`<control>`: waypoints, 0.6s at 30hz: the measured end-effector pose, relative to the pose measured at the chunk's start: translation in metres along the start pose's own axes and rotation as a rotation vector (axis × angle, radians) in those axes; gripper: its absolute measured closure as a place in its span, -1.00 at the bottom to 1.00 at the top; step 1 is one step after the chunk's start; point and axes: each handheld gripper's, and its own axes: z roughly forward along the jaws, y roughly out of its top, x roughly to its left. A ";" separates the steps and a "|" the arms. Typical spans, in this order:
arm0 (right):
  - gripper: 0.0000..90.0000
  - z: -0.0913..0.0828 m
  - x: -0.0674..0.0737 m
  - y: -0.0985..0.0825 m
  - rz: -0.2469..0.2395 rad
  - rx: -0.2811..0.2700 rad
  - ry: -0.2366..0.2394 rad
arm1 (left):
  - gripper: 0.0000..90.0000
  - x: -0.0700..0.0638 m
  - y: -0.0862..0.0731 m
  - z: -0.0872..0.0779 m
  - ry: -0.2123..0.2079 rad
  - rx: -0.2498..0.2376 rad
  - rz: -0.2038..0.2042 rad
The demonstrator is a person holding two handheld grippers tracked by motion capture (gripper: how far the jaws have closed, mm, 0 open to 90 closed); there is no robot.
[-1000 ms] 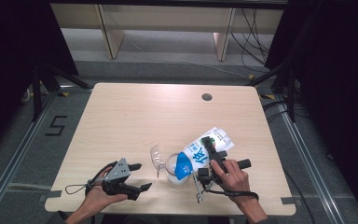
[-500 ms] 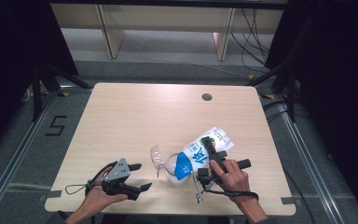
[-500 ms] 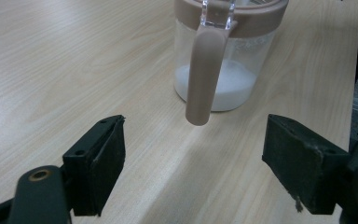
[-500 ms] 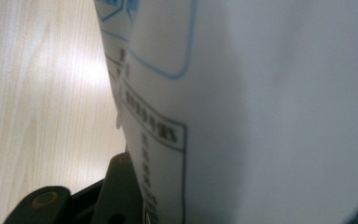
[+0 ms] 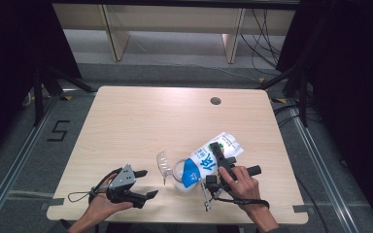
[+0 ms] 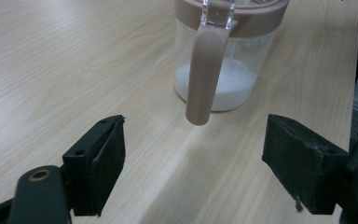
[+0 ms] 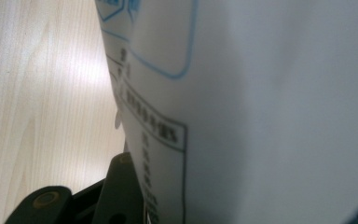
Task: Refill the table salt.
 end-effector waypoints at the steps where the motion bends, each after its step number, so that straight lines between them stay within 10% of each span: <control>1: 0.38 0.000 0.000 0.000 0.000 0.002 0.001 | -0.54 0.000 0.000 0.000 0.002 0.000 -0.006; 18: 0.39 -0.001 -0.001 0.001 -0.032 0.021 0.016 | -0.54 -0.001 0.000 0.000 0.001 0.000 -0.016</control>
